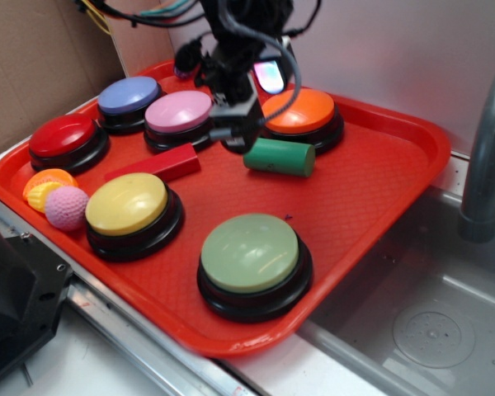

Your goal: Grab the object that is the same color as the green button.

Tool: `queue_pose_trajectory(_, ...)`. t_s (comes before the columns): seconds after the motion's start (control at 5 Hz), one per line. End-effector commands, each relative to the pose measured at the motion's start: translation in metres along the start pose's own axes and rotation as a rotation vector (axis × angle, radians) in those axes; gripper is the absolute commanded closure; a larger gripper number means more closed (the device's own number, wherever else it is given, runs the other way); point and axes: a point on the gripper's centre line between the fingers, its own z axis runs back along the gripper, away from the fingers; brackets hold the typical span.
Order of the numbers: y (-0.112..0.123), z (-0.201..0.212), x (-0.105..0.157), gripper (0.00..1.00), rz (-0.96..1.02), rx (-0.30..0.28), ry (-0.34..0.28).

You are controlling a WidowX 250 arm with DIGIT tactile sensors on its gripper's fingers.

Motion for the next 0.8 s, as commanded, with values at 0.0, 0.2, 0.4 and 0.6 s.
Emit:
queue_pose_trajectory(0.0, 0.003, -0.018, 0.003, 0.0, -0.147, -0.019, -0.077)
queue_pose_trajectory(0.2, 0.006, -0.03, 0.01, 0.0, -0.225, -0.022, -0.108)
queue_pose_trajectory(0.4, 0.007, -0.039, 0.015, 0.0, -0.299, -0.016, -0.111)
queue_pose_trajectory(0.6, 0.008, -0.041, 0.02, 0.0, -0.368, 0.0, -0.148)
